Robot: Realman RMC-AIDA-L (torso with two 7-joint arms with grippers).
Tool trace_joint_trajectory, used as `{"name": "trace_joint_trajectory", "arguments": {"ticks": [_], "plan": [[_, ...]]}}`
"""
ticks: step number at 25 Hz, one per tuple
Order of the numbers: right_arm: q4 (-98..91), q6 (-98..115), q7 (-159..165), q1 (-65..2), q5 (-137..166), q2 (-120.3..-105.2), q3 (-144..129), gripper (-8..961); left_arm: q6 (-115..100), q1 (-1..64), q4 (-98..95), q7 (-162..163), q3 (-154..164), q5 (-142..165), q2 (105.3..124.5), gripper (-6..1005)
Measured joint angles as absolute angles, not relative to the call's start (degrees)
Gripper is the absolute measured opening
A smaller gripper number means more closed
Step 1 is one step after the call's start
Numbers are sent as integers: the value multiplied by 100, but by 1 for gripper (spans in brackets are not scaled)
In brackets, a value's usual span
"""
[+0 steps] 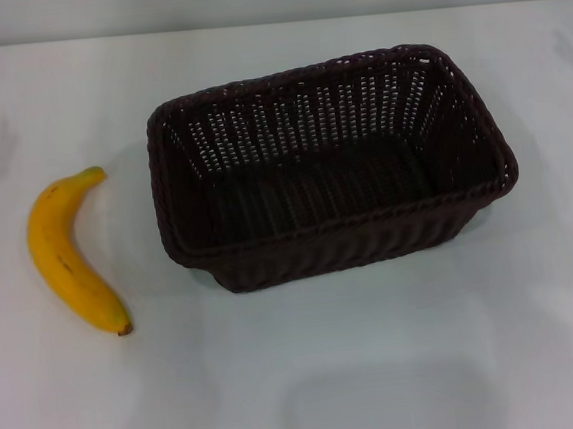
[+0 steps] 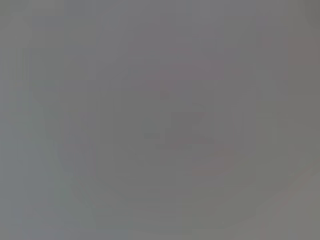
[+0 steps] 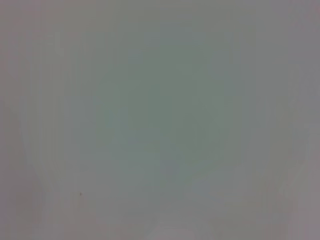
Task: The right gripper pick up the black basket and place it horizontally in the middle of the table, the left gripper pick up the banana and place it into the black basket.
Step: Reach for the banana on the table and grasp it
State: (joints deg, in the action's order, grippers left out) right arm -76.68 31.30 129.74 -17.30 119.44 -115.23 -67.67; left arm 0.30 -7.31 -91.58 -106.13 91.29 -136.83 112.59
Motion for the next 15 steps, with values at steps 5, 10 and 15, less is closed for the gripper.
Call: {"name": "trace_joint_trajectory", "arguments": {"ticks": [5,10,15], "plan": [[-7671,3138,12872,-1740,11788,-11522,-6774,842,-709,-457,-9158,-10697,9480,-14267,10868,877],[-7674,3151,12640,-1728,11479,-11522,-6777,842,-1891,42,-9204,-12103,9654,-15518,10741,877],[-7671,3182,12577,-1725,11375,-11522,-6777,842,-3038,591,-9322,-14395,9018,-16863,11285,877]]}}
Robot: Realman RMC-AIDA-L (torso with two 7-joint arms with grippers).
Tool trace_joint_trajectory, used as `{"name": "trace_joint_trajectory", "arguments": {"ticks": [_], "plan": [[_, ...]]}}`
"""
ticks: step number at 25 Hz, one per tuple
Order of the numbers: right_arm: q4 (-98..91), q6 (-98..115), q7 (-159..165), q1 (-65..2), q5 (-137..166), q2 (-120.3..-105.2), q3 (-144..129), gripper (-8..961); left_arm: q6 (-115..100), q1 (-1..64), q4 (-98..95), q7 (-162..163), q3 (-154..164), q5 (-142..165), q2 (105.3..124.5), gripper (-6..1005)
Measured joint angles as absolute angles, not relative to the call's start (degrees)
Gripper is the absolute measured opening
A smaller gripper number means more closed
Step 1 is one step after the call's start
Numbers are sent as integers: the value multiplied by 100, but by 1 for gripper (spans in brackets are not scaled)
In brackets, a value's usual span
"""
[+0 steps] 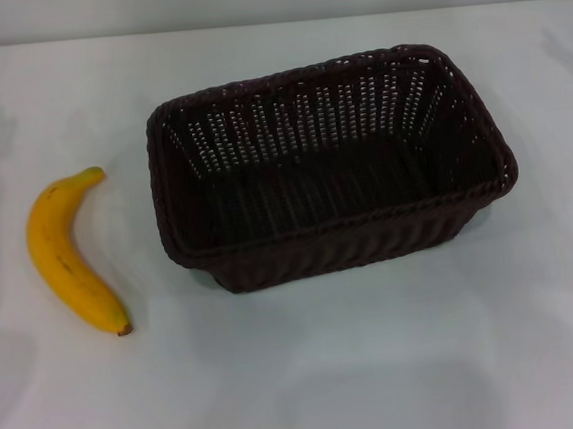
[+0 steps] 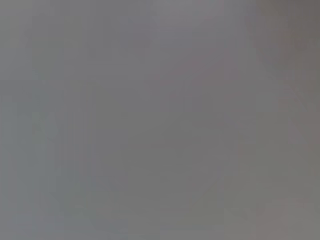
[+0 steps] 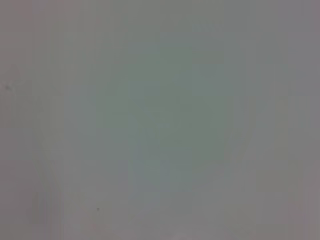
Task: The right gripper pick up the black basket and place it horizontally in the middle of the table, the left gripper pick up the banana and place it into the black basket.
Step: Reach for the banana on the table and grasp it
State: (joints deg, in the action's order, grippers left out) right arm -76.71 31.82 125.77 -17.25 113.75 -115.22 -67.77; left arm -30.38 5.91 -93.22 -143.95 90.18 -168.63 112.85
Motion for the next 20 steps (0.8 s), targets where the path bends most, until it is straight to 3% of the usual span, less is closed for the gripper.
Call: {"name": "trace_joint_trajectory", "arguments": {"ticks": [4,13,20], "plan": [[-7647,3182,12551,-1723,11311,-11522,-6776,842,-3771,889,-9401,-15060,8734,-16838,11562,877],[-7610,3182,12471,-1776,11219,-11522,-6768,842,-6240,1731,-9386,-16075,8705,-16788,11553,877],[-7598,3207,12423,-1784,11178,-11522,-6784,839,-6426,1655,-9497,-16184,8999,-16722,11580,877]]}}
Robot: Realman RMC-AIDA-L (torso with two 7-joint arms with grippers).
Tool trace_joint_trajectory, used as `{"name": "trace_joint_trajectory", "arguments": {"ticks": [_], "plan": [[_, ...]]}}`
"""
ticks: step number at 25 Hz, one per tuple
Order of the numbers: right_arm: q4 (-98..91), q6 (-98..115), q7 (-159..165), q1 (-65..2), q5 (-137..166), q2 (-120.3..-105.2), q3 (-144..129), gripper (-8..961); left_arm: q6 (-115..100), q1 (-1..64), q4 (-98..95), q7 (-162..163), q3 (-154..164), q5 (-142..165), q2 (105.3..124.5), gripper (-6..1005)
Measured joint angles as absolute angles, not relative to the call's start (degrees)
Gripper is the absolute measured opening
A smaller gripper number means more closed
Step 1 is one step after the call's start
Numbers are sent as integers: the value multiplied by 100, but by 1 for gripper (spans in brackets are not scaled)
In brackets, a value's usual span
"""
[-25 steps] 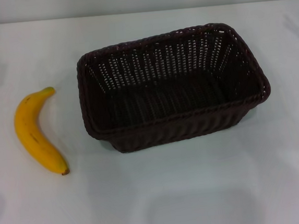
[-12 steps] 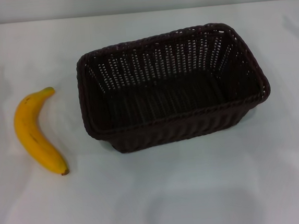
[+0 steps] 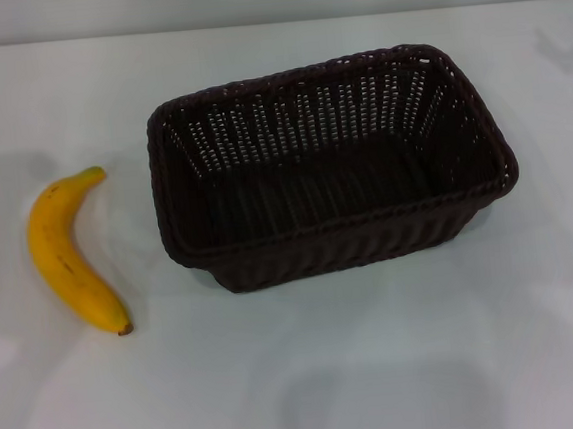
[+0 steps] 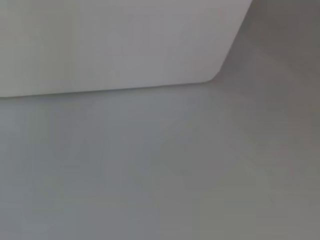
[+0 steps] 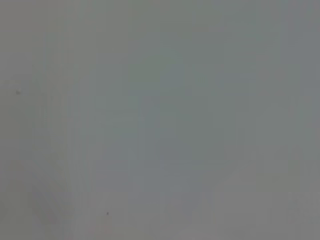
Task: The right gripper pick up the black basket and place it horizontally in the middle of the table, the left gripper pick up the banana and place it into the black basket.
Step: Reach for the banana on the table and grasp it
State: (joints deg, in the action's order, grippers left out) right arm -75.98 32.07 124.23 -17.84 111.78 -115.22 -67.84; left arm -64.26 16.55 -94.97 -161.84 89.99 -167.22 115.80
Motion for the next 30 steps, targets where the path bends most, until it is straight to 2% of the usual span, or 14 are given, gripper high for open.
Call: {"name": "trace_joint_trajectory", "arguments": {"ticks": [7,16,30], "plan": [[-7584,3269,12047,-1787,10781,-11522,-6789,836,-6376,1683,-9497,-16190,9289,-16780,11663,877],[-7574,3381,11914,-1766,10709,-11521,-6765,835,-6817,1702,-9578,-16193,9749,-16778,11869,877],[-7574,3931,11292,-1765,10173,-11513,-6471,833,-6888,1608,-9517,-15916,10226,-16787,11916,876]]}}
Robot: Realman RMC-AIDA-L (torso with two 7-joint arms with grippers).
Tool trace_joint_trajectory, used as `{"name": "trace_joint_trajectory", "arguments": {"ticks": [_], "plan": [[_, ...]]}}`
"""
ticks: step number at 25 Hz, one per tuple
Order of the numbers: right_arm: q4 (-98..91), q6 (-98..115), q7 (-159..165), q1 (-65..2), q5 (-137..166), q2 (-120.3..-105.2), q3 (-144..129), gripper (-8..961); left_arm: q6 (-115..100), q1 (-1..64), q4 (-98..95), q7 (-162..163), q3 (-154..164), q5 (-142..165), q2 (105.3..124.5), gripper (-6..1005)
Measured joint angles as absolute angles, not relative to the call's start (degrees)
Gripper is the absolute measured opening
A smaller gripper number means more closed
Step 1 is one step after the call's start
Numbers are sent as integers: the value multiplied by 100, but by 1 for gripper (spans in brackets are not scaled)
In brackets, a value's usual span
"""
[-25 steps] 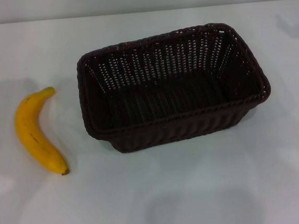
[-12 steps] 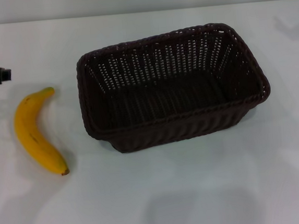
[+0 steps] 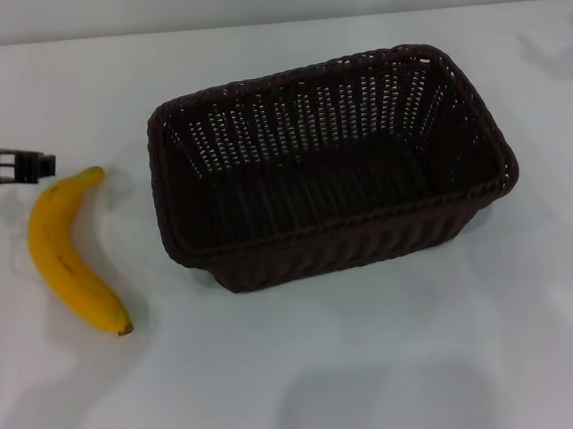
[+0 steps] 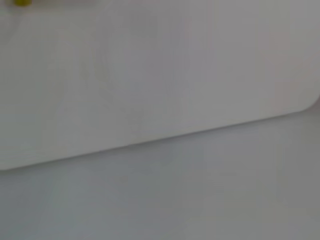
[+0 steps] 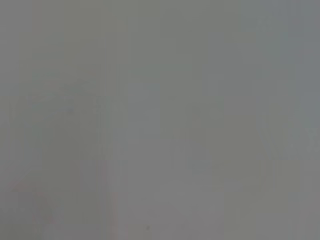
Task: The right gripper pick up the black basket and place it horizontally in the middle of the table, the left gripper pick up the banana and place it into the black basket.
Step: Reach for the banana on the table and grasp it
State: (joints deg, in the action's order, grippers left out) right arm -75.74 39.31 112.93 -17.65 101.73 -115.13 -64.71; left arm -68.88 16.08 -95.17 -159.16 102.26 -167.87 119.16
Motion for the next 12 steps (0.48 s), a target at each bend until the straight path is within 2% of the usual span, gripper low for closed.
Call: {"name": "trace_joint_trajectory", "arguments": {"ticks": [12], "plan": [[-7548,4235,11252,-1740,10168,-11513,-6325,832,-6863,1438,-9474,-15469,10626,-16786,11918,876]]}}
